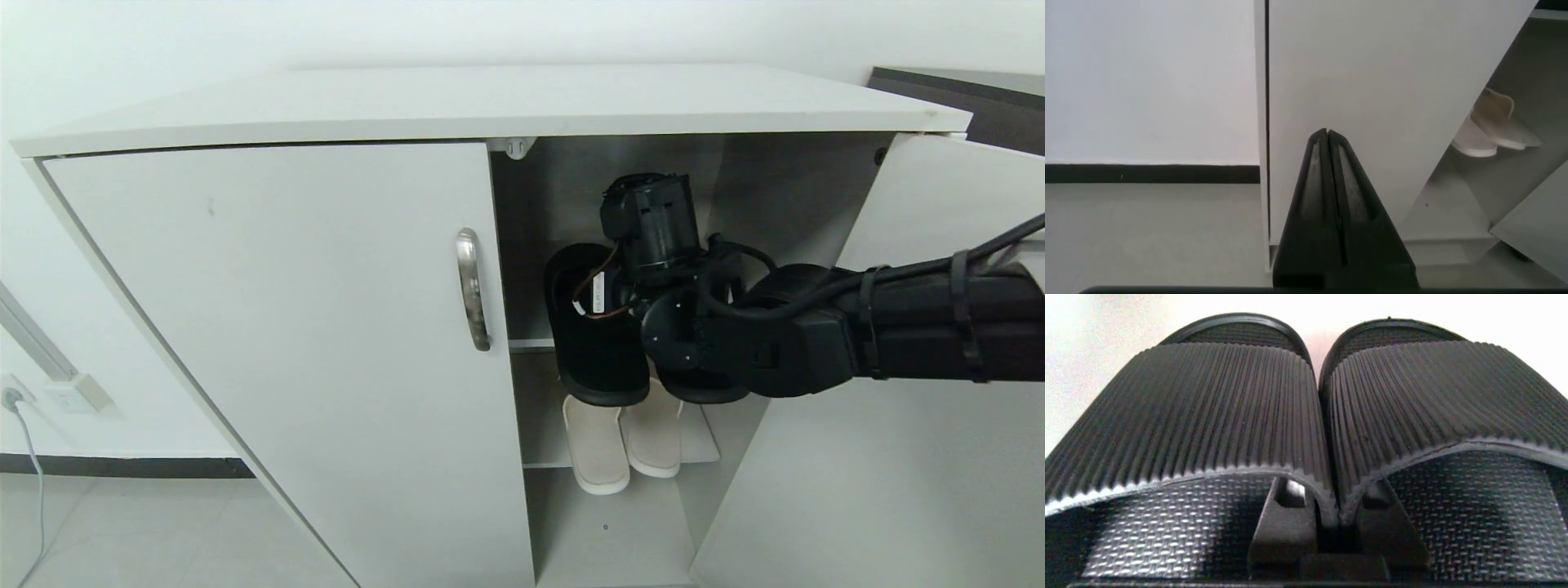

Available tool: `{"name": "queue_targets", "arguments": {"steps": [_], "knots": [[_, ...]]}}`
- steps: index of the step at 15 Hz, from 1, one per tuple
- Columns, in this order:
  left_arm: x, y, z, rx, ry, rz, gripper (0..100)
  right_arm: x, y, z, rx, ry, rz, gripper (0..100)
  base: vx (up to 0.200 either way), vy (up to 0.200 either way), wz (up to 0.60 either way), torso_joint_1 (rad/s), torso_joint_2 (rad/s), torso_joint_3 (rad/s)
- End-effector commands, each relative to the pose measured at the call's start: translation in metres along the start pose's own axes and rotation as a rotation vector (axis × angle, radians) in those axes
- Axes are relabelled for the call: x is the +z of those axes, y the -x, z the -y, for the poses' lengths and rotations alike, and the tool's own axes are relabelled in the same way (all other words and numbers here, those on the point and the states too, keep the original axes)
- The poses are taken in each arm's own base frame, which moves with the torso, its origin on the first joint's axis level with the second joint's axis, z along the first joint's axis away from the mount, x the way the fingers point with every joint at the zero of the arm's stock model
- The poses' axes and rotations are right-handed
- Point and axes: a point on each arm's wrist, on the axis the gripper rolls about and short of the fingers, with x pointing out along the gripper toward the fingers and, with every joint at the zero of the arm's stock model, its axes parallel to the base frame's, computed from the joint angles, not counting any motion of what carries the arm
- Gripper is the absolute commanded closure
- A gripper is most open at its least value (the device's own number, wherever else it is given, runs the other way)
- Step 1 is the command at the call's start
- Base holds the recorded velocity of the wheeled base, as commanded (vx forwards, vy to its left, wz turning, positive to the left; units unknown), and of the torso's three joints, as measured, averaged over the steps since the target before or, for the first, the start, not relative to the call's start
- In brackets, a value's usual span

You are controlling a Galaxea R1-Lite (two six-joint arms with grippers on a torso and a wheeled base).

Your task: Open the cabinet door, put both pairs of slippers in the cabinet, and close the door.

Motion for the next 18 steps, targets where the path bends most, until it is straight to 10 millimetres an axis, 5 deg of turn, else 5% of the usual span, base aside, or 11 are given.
{"name": "queue_targets", "arguments": {"steps": [1, 10, 18], "knots": [[0.000, 0.000, 0.000, 0.000, 0.000, 0.000, 100, -0.004, -0.023, -0.001, -0.028, 0.002, -0.001, 100, 0.000, 0.000, 0.00, 0.000, 0.00, 0.000], [0.000, 0.000, 0.000, 0.000, 0.001, 0.000, 100, 0.016, -0.050, 0.004, -0.050, 0.019, 0.023, 100, 0.000, 0.000, 0.00, 0.000, 0.00, 0.000], [0.000, 0.000, 0.000, 0.000, 0.001, 0.000, 100, 0.007, -0.059, -0.002, -0.051, 0.026, 0.008, 100, 0.000, 0.000, 0.00, 0.000, 0.00, 0.000]]}}
